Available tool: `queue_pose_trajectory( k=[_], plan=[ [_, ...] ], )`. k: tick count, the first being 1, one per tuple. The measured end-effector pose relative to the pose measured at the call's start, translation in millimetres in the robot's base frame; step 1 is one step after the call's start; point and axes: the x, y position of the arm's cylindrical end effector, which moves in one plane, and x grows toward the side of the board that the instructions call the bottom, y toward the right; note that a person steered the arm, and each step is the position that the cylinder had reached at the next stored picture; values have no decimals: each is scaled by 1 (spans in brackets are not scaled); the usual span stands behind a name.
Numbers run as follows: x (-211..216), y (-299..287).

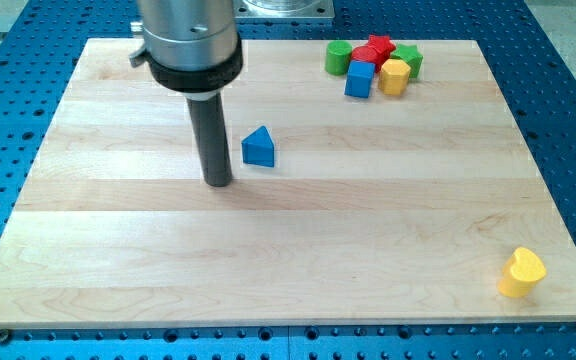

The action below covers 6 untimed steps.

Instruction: Add blue blocks into the group of blocks

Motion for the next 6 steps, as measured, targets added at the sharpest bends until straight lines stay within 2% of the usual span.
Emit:
queue_pose_trajectory(
  k=[3,4,6],
  plan=[
    [-96,117],
    [-149,117],
    [-166,127]
  ],
)
